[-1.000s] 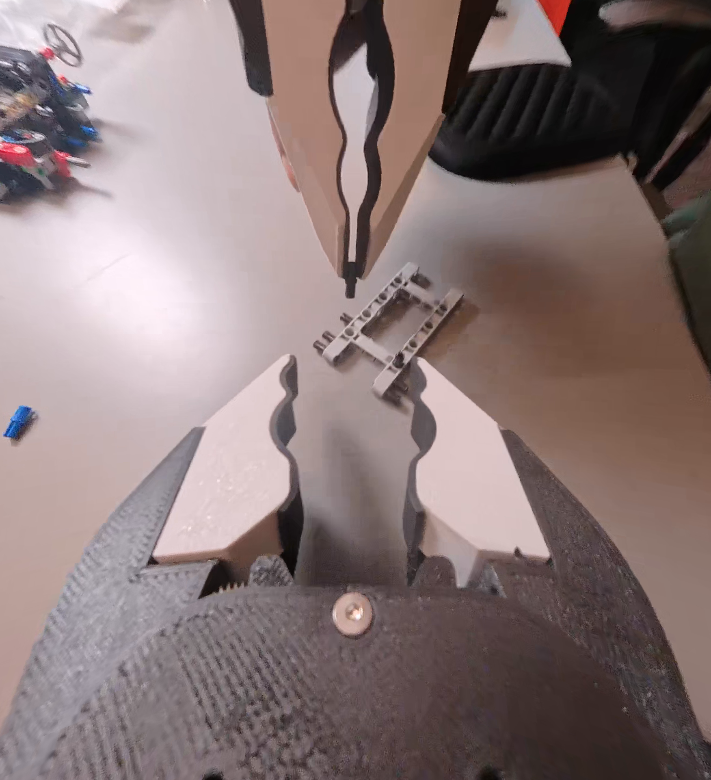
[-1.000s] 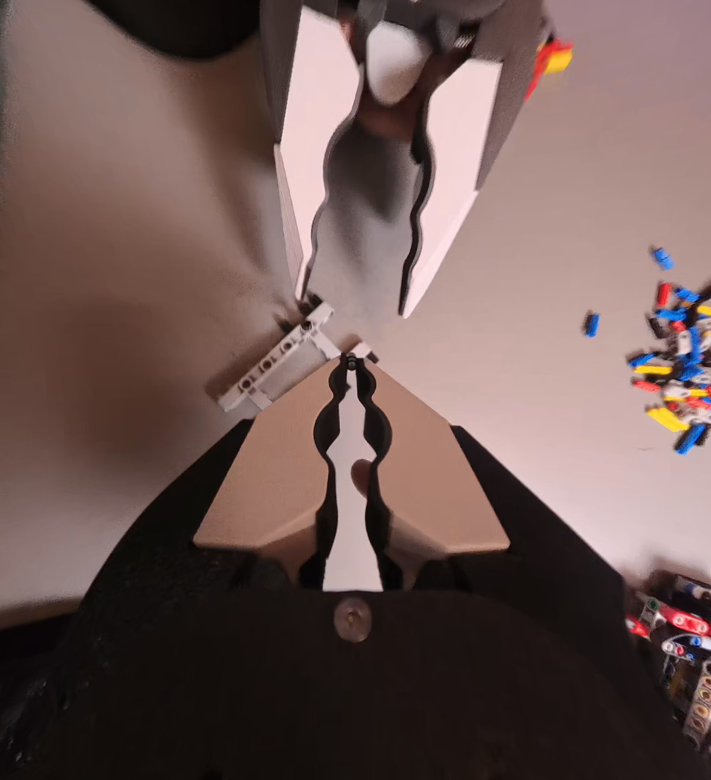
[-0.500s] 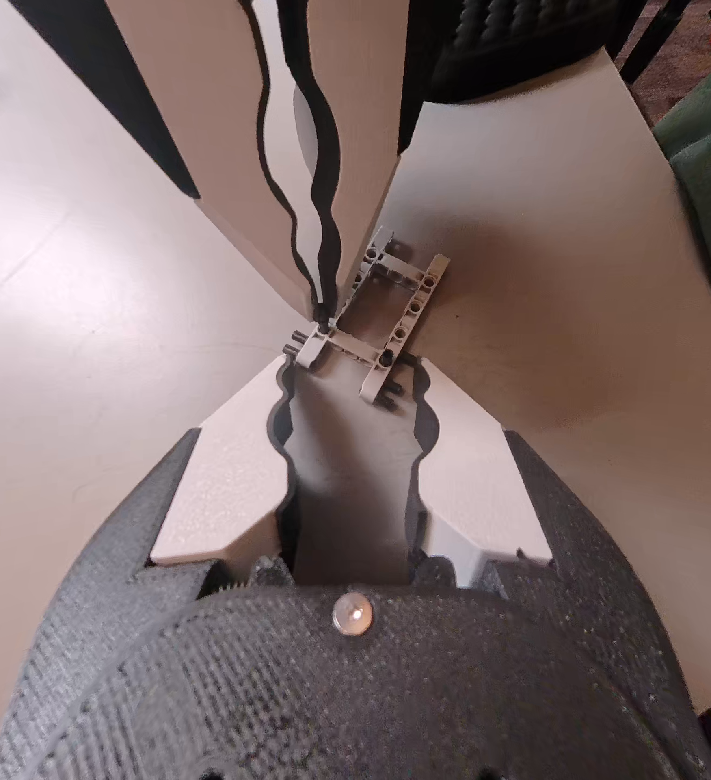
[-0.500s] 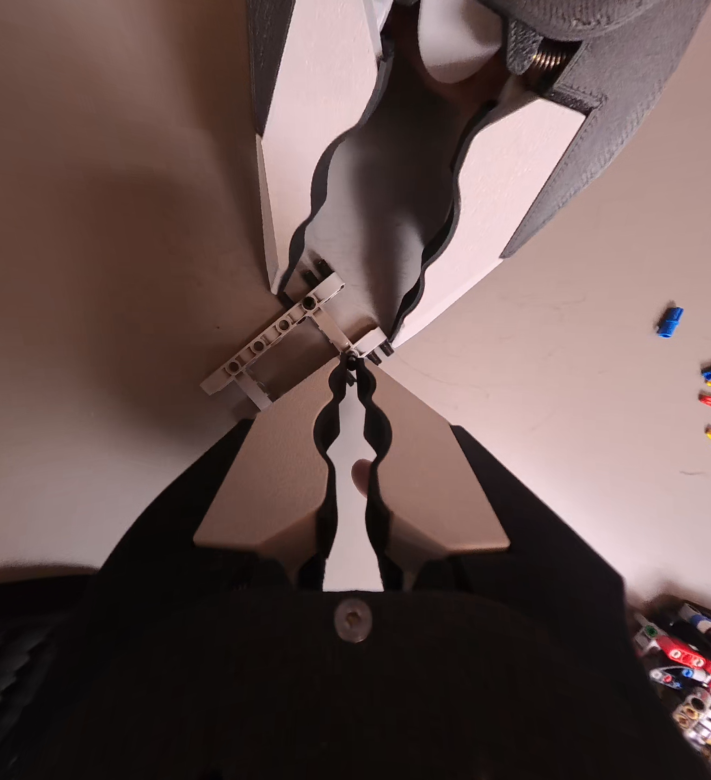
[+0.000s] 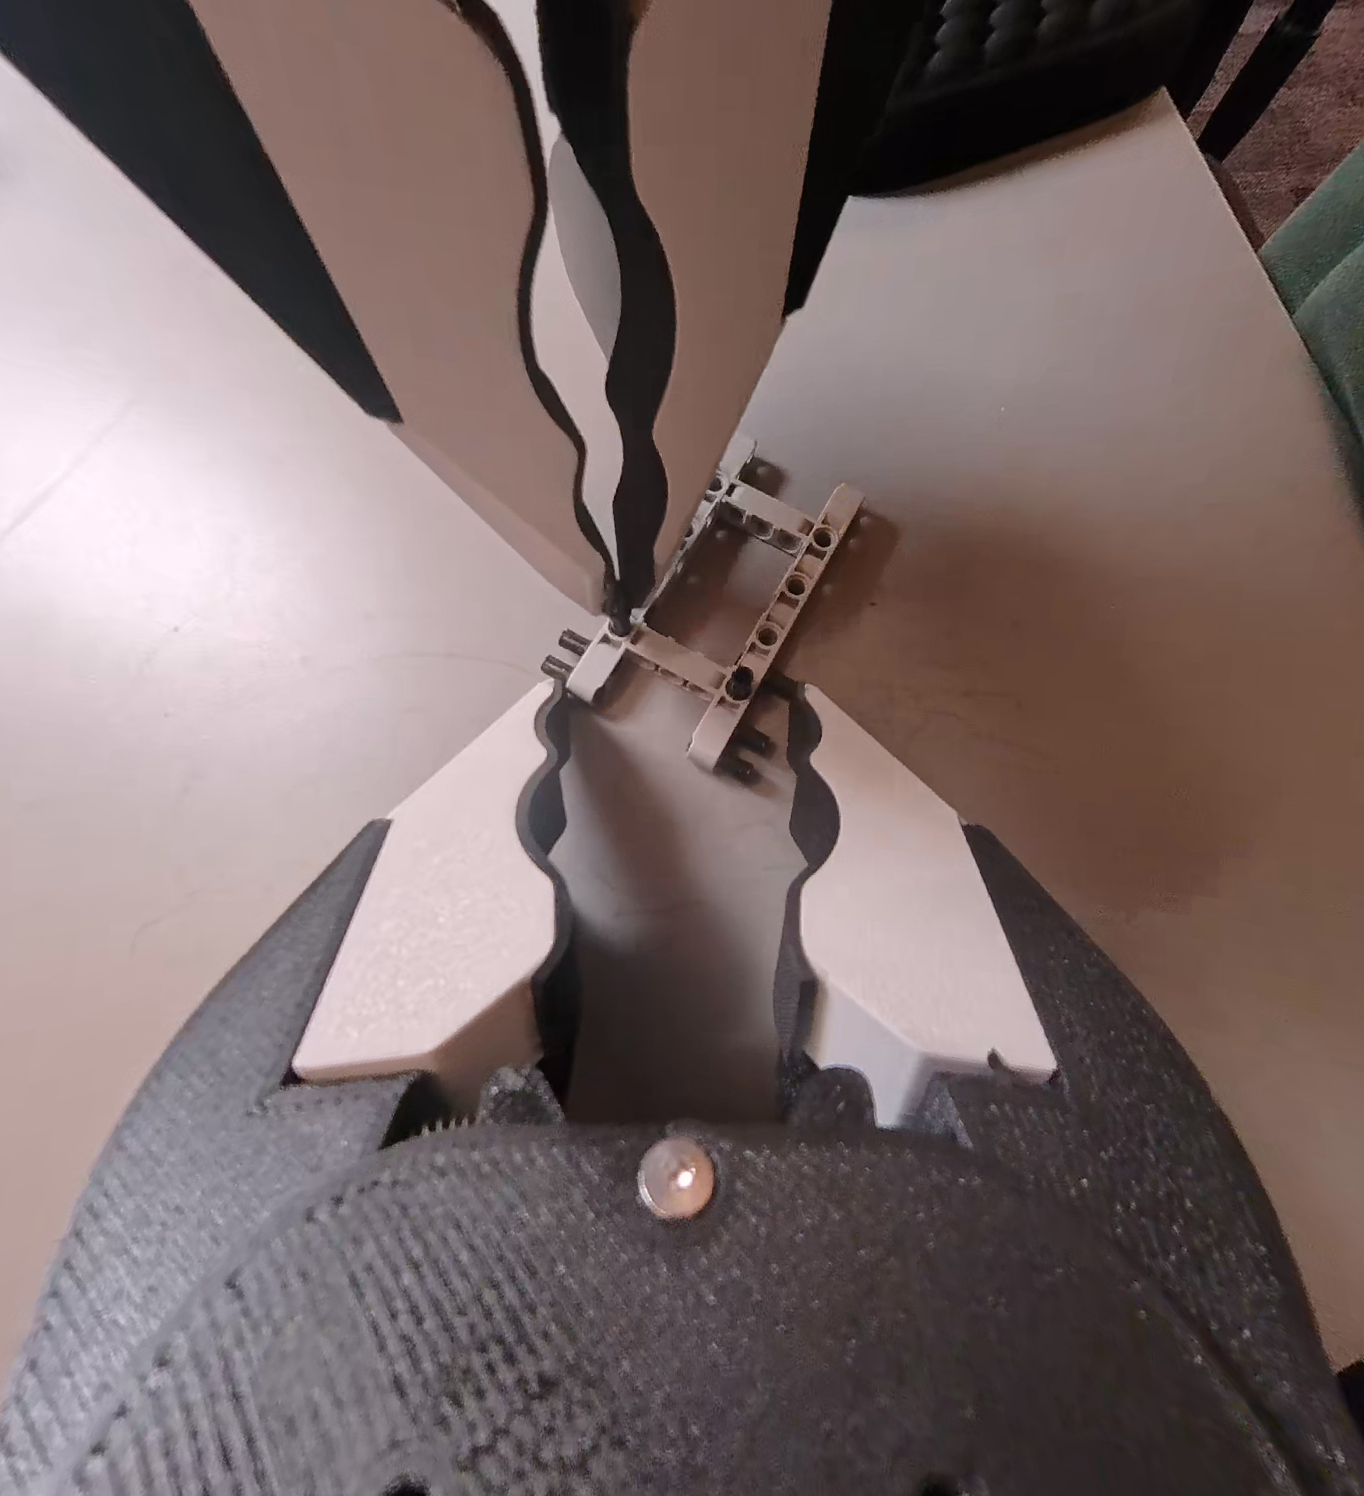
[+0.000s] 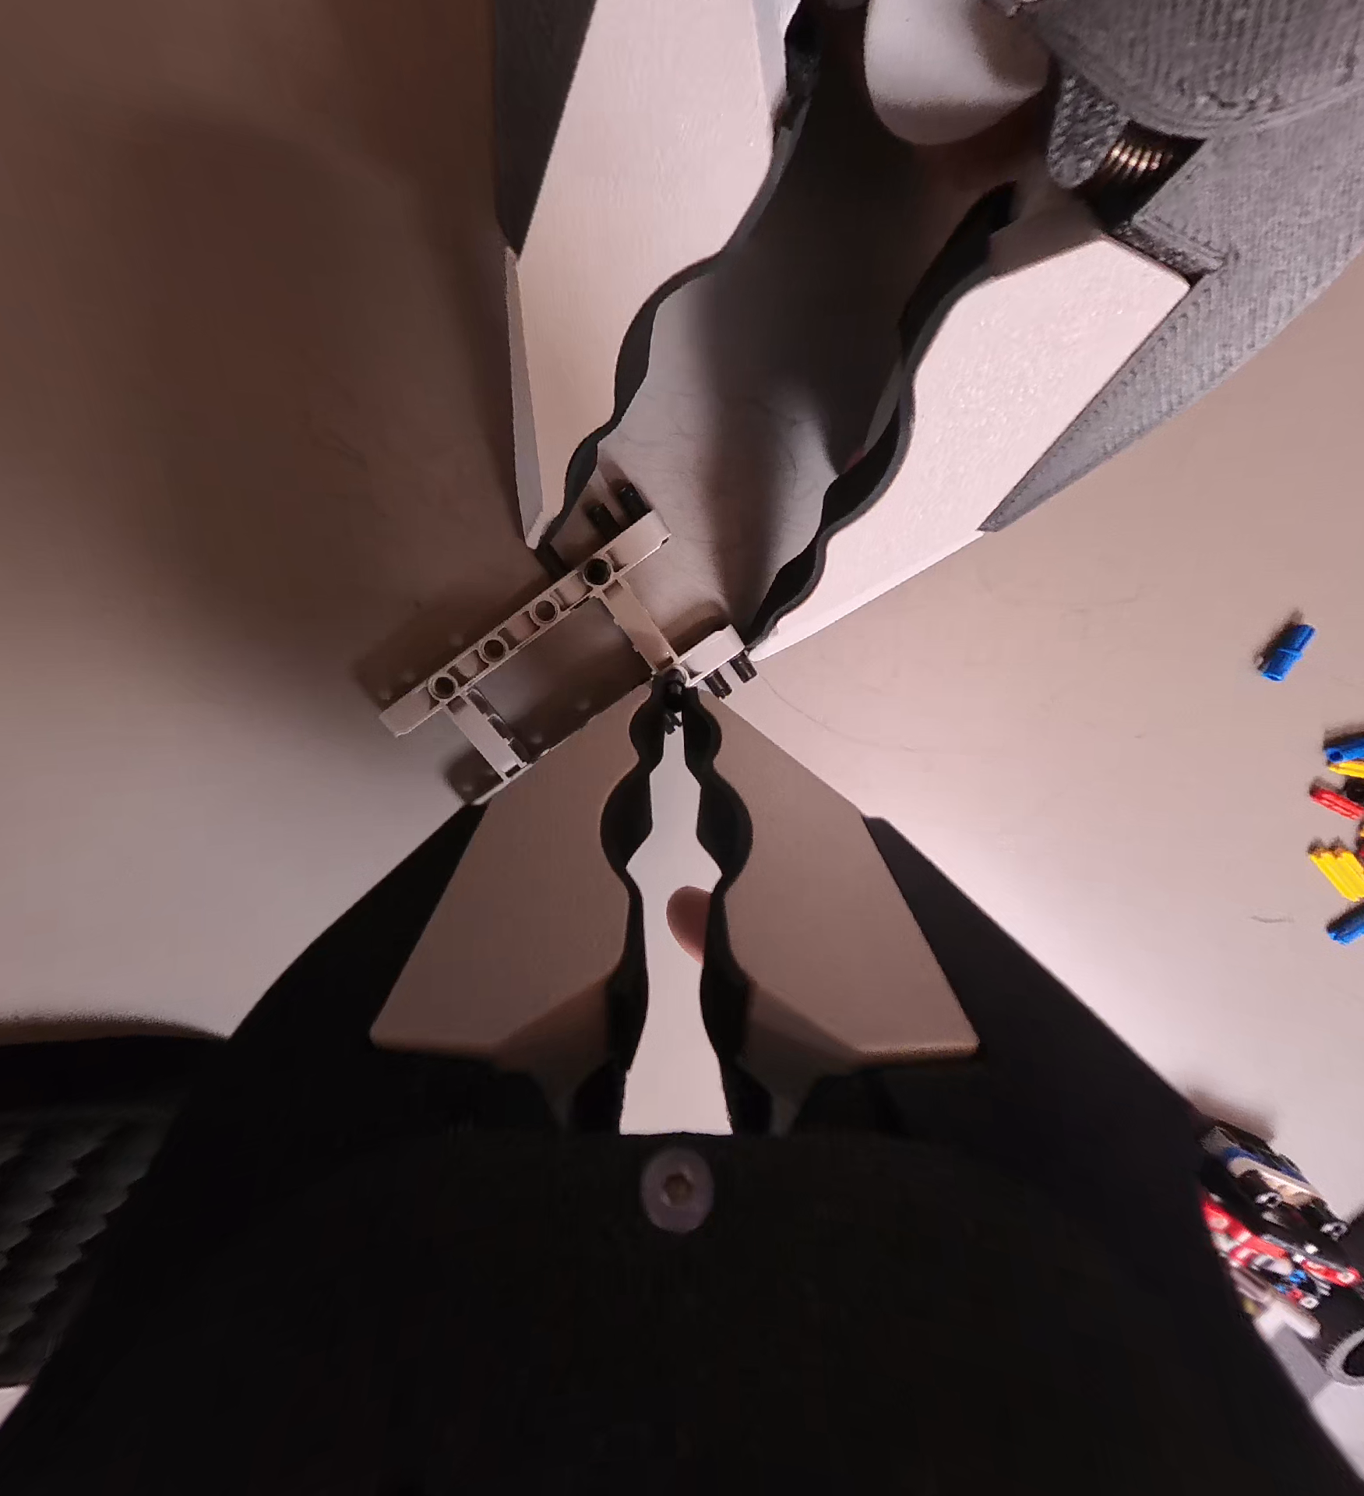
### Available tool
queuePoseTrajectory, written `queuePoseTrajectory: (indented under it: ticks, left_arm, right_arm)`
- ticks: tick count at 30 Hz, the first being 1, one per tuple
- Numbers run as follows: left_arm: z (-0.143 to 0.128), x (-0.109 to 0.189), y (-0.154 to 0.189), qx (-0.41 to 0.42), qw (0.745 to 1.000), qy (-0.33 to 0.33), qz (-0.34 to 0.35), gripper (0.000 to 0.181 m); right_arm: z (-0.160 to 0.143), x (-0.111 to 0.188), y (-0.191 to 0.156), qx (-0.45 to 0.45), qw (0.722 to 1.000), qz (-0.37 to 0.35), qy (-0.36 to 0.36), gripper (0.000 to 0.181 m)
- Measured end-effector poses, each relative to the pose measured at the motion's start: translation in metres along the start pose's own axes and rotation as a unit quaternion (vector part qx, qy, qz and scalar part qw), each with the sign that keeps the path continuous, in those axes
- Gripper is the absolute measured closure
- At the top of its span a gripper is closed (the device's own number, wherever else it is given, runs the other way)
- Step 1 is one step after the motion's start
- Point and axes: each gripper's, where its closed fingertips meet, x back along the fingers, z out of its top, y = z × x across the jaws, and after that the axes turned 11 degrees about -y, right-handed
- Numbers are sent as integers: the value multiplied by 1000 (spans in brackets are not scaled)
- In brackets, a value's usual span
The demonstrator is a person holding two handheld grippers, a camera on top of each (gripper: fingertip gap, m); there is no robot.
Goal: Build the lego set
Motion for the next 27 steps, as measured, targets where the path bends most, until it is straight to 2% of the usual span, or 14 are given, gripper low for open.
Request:
queuePoseTrajectory:
  ticks: [3,13,16,18,21,27]
  left_arm:
    - [0,0,2,-1,1000,1,-3,128]
    - [-1,0,4,1,1000,1,-2,128]
    - [-1,0,4,8,1000,1,7,128]
    - [-2,1,4,12,1000,1,10,128]
    - [-2,1,4,14,1000,1,11,128]
    - [-2,1,4,14,1000,1,12,128]
  right_arm:
    - [2,-6,-1,16,1000,-6,-16,179]
    - [4,-5,-3,-22,1000,19,1,179]
    - [5,-4,-2,-27,999,-6,33,178]
    - [6,0,-6,-48,997,5,62,168]
    - [3,5,0,-72,993,-20,88,174]
    - [8,2,0,-91,990,-13,111,177]
